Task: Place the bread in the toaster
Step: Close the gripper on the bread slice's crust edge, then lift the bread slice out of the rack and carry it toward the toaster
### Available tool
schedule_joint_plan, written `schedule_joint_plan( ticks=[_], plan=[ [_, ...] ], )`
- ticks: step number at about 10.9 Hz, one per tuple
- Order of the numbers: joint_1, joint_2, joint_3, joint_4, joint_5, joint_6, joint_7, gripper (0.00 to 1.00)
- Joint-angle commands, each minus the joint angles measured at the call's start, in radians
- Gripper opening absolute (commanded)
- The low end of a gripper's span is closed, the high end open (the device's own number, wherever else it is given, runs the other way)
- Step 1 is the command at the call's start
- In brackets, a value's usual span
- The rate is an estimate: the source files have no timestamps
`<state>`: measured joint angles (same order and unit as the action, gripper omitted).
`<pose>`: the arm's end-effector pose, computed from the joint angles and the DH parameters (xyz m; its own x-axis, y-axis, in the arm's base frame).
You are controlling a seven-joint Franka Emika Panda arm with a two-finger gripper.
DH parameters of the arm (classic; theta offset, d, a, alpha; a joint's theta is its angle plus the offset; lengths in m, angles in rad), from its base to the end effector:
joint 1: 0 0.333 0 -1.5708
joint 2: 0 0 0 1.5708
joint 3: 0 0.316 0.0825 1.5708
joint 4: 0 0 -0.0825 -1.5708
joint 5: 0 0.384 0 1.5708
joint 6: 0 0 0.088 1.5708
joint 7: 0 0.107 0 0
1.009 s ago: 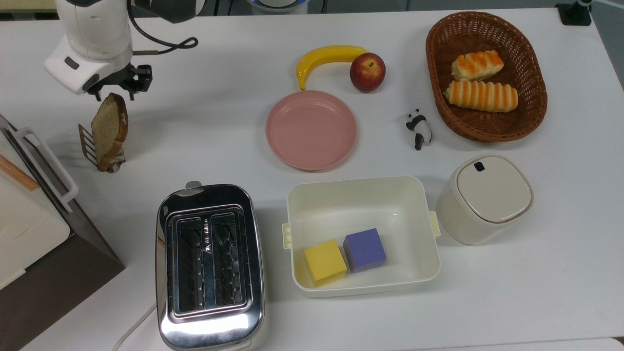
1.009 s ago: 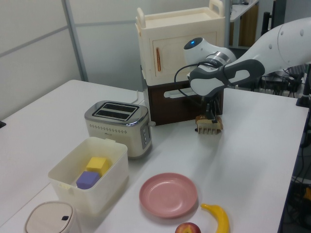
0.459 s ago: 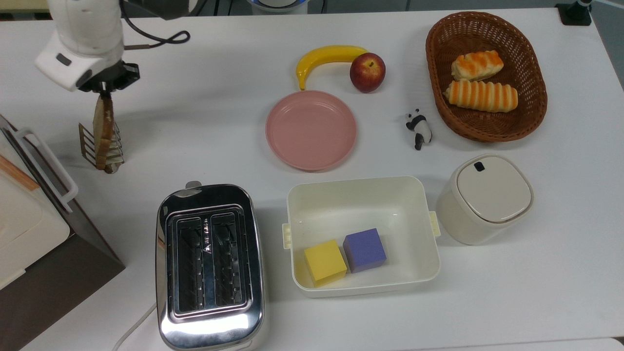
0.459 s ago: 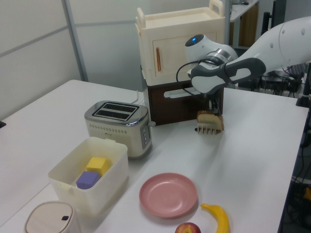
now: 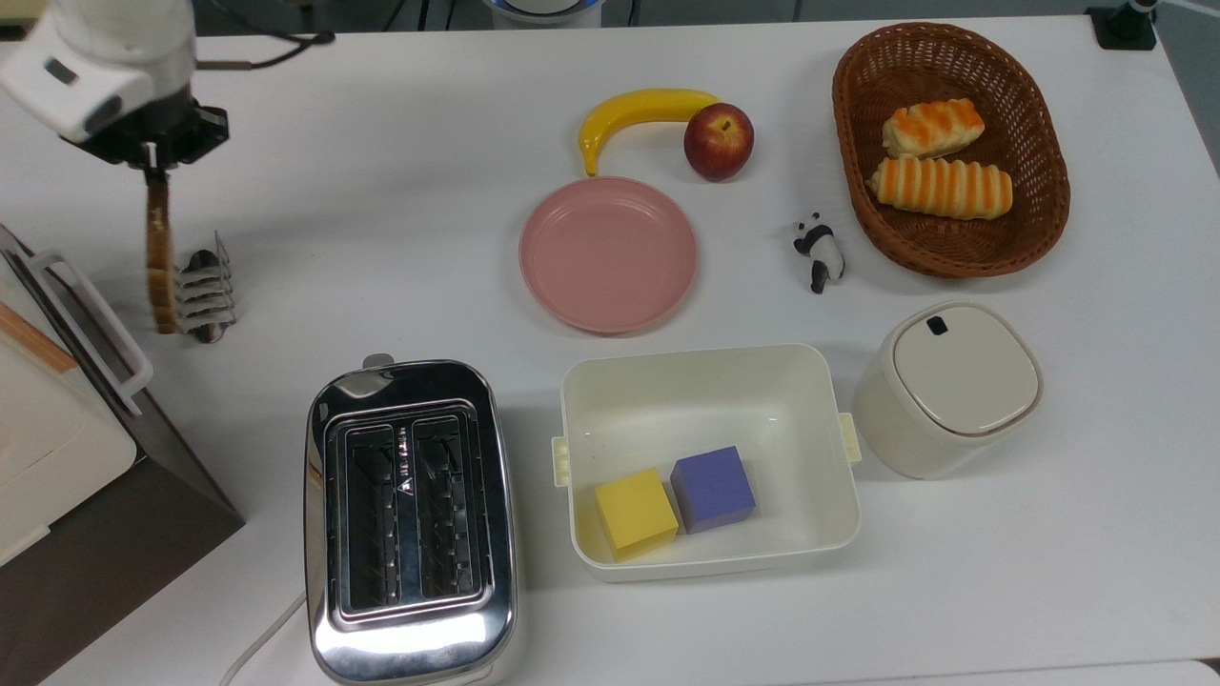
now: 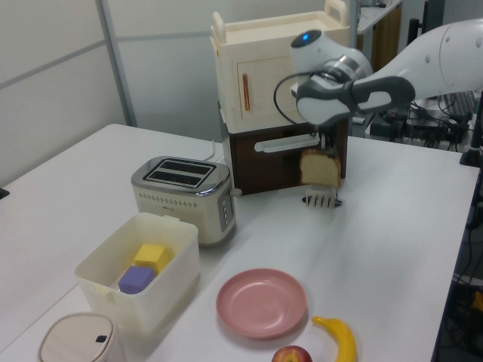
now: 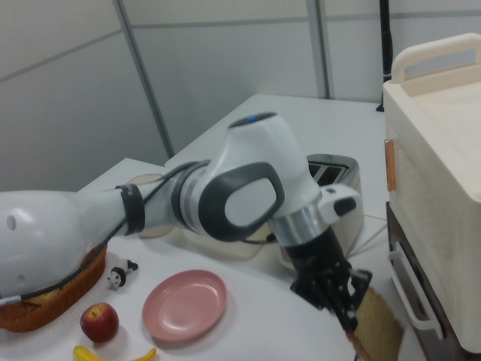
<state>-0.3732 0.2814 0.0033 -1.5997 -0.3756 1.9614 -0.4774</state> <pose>0.6025 -0.2596 0.4797 0.9702 0.2153 -0.1112 0.2406 -0.9111 0.3348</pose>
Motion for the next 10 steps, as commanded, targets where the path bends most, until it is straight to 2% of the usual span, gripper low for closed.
schedule_joint_plan(
  ticks=[1,3,6,8,10],
  plan=[
    [0.011,-0.022,0.014,0.061,0.101,0.005,-0.007,0.0],
    [0.048,-0.025,0.014,0.116,0.168,0.005,-0.003,0.0],
    [0.086,-0.03,0.014,0.194,0.312,0.01,0.06,0.0],
    [0.129,-0.033,0.014,0.242,0.33,0.022,0.13,0.0],
    [0.181,-0.036,0.014,0.267,0.331,0.138,0.181,0.0]
  ],
)
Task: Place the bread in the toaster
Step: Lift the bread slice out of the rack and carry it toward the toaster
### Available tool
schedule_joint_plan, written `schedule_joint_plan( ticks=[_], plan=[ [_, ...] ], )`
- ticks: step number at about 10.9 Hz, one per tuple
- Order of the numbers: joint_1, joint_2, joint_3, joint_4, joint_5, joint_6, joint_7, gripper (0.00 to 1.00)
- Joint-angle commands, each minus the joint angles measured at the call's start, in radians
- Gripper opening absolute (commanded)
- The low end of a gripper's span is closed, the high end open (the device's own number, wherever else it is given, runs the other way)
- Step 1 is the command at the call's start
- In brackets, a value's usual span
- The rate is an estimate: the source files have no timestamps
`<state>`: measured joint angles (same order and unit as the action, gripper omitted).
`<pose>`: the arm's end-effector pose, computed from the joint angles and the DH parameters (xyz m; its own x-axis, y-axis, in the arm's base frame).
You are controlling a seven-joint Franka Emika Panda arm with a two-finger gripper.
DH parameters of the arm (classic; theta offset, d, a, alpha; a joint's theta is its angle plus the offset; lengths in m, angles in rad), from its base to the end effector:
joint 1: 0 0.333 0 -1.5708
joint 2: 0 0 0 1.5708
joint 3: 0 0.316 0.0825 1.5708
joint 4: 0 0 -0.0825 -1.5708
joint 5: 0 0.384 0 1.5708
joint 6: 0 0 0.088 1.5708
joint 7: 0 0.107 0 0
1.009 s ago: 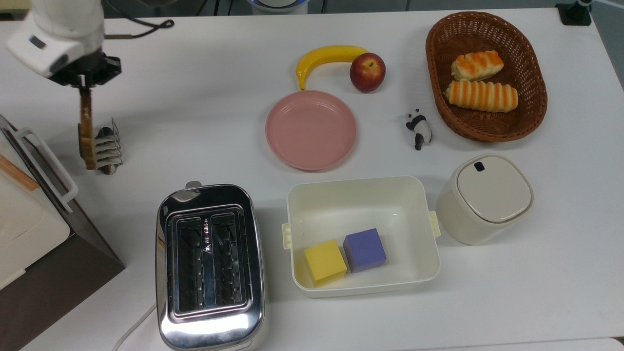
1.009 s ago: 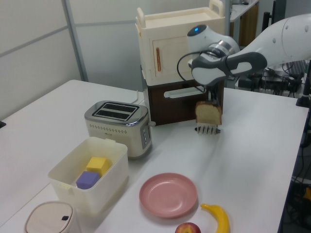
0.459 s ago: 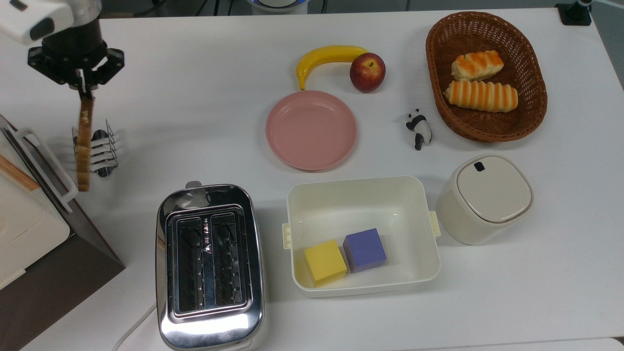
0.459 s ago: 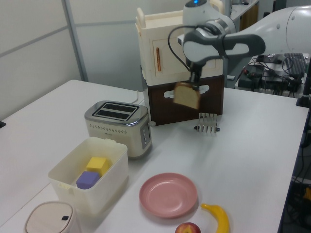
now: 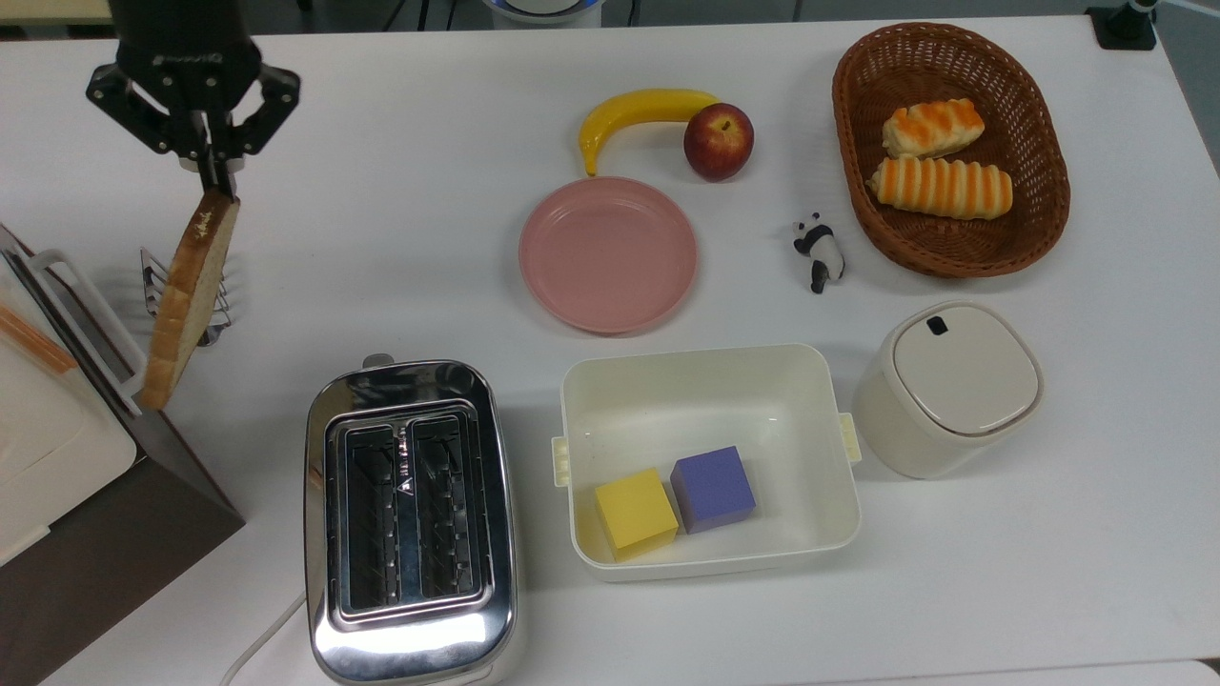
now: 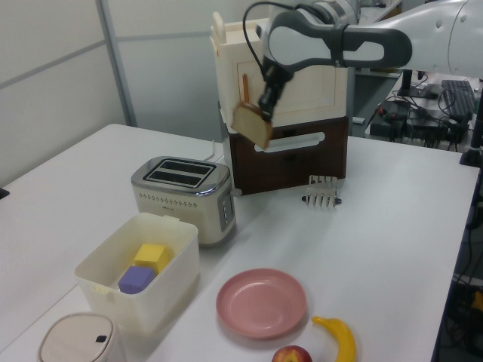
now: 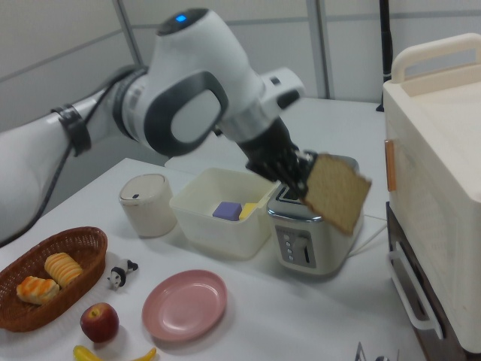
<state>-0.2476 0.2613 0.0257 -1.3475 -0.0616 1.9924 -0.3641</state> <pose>0.6520 -0.1535 0.6187 0.9275 0.1762 0.3297 0.1198 -0.9755 0.1844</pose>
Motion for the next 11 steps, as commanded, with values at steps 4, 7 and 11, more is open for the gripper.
schedule_joint_plan(
  ticks=[4,7,11],
  plan=[
    [0.14,-0.002,-0.01,0.005,0.017,0.296,0.214,0.0],
    [0.169,0.047,-0.01,0.004,0.017,0.31,0.273,0.0],
    [0.218,0.102,-0.009,-0.001,0.045,0.318,0.28,0.0]
  ],
)
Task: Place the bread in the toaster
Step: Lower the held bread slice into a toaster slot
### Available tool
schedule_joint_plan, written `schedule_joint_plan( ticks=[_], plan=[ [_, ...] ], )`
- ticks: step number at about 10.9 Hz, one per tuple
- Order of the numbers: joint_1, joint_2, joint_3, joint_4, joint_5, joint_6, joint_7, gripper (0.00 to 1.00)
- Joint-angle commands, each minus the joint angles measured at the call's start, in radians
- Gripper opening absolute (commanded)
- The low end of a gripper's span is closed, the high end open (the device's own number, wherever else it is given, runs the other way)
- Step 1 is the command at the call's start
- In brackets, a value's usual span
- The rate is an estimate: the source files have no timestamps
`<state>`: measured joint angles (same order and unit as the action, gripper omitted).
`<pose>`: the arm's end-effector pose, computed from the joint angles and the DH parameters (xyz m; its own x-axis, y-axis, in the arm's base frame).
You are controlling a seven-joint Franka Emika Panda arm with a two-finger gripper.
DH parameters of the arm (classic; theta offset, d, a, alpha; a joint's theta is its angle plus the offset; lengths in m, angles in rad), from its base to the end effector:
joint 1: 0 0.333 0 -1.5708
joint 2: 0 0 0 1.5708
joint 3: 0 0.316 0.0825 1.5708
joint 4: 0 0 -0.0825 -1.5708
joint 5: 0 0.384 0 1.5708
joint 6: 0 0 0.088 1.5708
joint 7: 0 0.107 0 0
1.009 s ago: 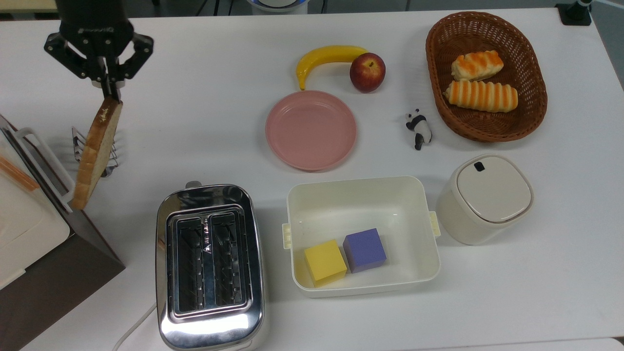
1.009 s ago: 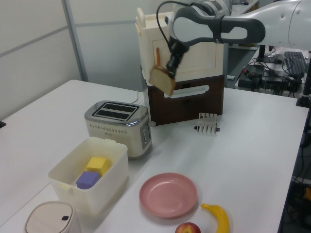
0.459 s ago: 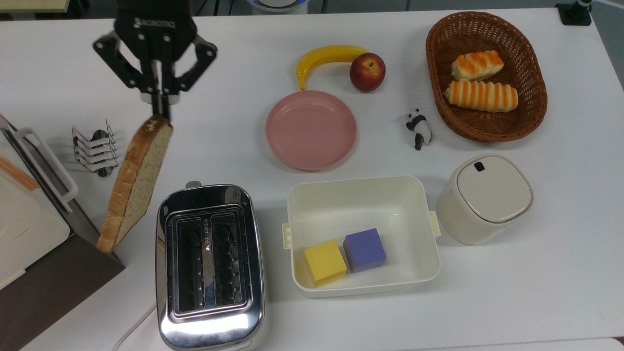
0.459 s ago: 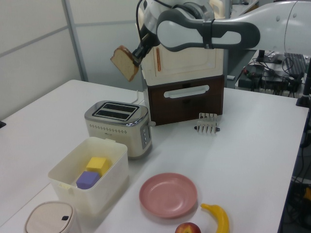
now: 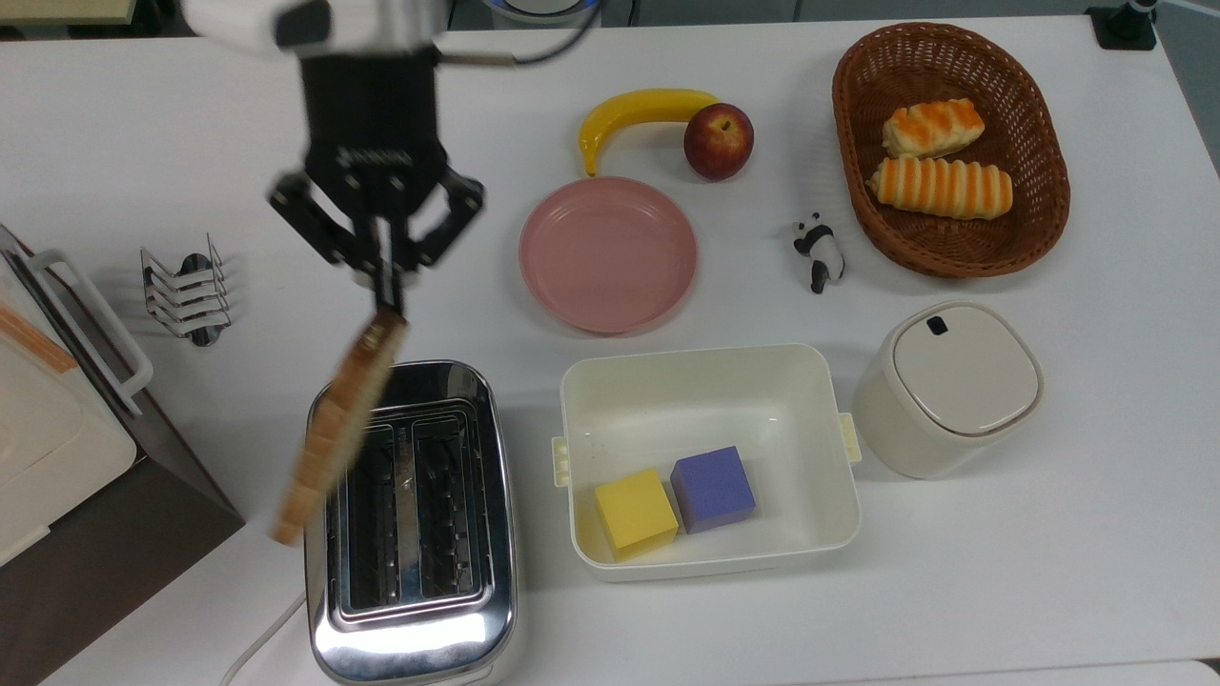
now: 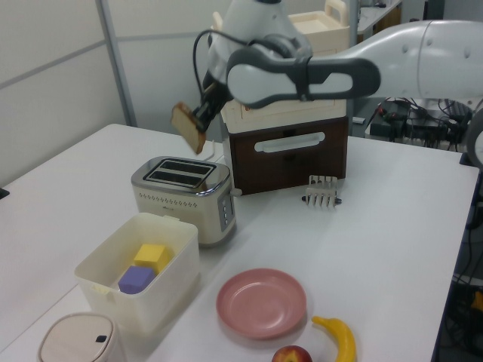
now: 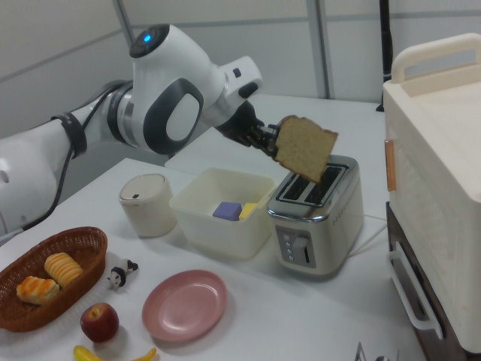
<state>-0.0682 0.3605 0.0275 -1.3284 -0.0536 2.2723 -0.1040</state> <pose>0.7113 -0.0341 0.5955 0.8341 0.0975 0.5429 0.0508 -0.9937 0.1004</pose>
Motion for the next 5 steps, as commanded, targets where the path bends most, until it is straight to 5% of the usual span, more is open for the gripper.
schedule_joint_plan(
  ticks=[1,5],
  plan=[
    [0.041,0.003,-0.011,-0.031,0.056,0.038,0.017,0.0],
    [0.056,0.003,-0.011,-0.047,0.066,0.036,0.007,0.0]
  ],
)
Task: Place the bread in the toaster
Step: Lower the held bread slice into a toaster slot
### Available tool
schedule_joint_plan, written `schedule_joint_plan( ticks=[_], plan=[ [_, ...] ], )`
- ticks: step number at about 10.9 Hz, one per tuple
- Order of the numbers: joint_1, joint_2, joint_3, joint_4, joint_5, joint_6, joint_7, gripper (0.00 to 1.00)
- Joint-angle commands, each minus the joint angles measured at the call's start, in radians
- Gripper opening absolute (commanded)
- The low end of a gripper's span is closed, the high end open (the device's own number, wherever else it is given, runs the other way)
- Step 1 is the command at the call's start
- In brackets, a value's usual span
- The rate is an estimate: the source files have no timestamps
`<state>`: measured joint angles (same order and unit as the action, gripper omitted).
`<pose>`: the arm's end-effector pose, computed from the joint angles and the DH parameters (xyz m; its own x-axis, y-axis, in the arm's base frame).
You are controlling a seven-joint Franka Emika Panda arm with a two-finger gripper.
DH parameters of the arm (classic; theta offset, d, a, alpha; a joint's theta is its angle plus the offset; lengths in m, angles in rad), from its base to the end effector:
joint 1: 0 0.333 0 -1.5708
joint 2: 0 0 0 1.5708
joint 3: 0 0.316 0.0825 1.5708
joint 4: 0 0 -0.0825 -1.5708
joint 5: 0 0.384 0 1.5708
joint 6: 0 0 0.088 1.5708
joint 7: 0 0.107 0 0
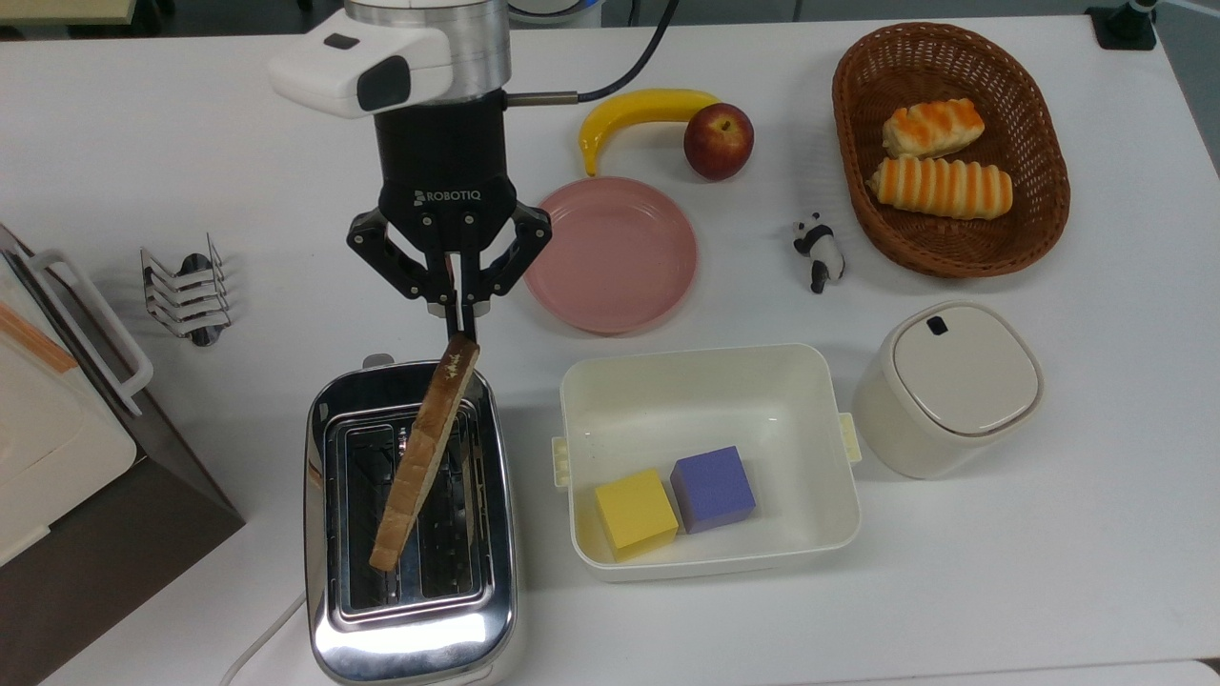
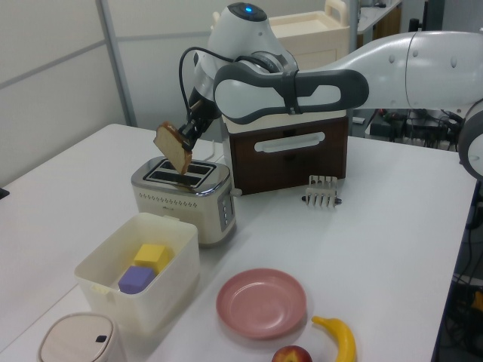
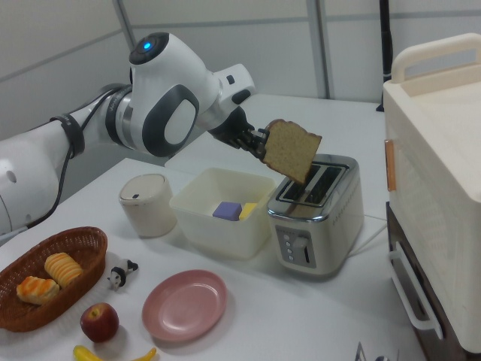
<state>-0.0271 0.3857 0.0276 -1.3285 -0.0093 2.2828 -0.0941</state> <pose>0.7189 -0.0039 0.5788 0.8389 0.0932 0.5363 0.0790 -0.9957 0.0494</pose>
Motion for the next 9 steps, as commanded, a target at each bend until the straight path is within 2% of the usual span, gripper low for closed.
schedule_joint_plan(
  ticks=[1,6,7,8,9],
  plan=[
    [0.015,-0.021,-0.011,-0.067,0.02,0.026,-0.007,0.0],
    [0.01,-0.022,-0.011,-0.087,0.028,-0.017,-0.079,0.0],
    [0.009,-0.021,-0.011,-0.089,0.029,-0.022,-0.085,0.08],
    [0.007,-0.021,-0.012,-0.087,0.029,-0.022,-0.084,0.29],
    [0.006,-0.021,-0.012,-0.089,0.029,-0.022,-0.084,0.38]
  ],
)
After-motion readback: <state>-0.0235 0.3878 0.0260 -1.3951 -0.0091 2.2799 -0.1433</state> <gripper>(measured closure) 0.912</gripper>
